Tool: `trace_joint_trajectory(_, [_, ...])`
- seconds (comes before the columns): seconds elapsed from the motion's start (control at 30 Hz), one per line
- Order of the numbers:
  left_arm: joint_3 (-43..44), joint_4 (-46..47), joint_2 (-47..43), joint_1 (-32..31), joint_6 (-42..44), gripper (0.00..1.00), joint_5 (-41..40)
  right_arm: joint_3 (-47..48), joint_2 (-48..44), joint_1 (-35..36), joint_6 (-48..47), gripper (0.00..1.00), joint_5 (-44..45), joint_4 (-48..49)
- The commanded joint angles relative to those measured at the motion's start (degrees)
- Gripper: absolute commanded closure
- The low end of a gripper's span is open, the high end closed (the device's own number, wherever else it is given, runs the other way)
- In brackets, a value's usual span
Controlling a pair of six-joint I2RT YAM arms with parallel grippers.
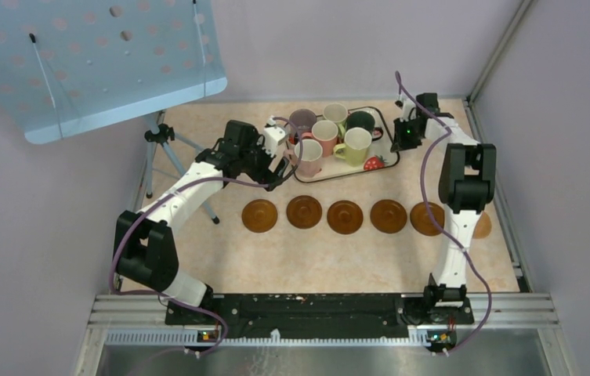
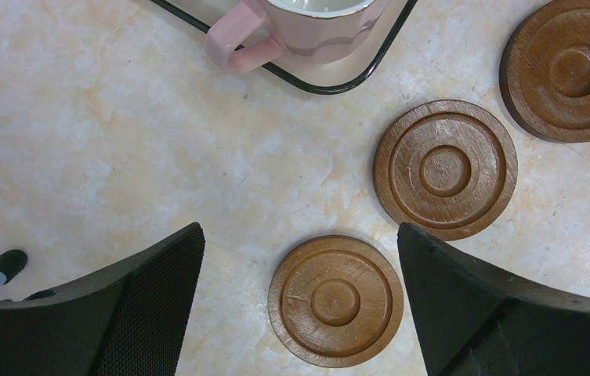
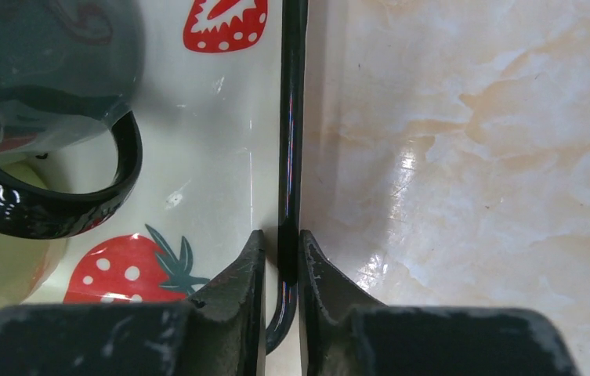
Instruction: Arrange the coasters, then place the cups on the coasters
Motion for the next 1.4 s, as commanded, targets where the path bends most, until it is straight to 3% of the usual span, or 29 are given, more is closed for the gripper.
trace_joint_trajectory(0.0, [2.3, 0.6, -1.3, 0.3, 0.7, 0.02, 0.4, -2.4, 0.7, 0.3, 0.9, 0.99, -1.4, -5.3])
trace_joint_trajectory(0.57, [2.2, 1.9, -0.4, 0.3, 0.1, 0.02, 1.7, -20.3, -9.9, -8.4, 0.8, 1.00, 6.6, -1.9])
trace_joint_trajectory(0.83, [2.5, 0.9, -0.2, 0.3, 1.0, 0.01, 3.7, -19.3, -11.5, -10.2, -1.4, 1.00, 2.4, -1.7])
trace_joint_trajectory(0.9, [2.5, 0.4, -0.3, 0.3, 1.6, 0.01, 4.7, -17.8, -12.5, -10.2, -2.7, 0.86, 0.3, -1.6])
trace_joint_trajectory(1.0, [2.4, 0.0, -0.7, 0.3, 2.1, 0.01, 4.7, -14.9, -13.9, -10.2, -5.0, 0.58, -2.3, -2.9])
trace_joint_trajectory(1.07, [2.8, -0.3, -0.5, 0.3, 2.7, 0.01, 4.5, -13.3, -14.8, -10.2, -6.5, 0.47, -3.9, -4.1])
trace_joint_trajectory(1.37, [5.4, -5.4, 1.2, 0.3, 8.9, 0.01, 8.2, -7.2, -17.4, -7.1, -25.3, 0.41, -12.5, -11.1])
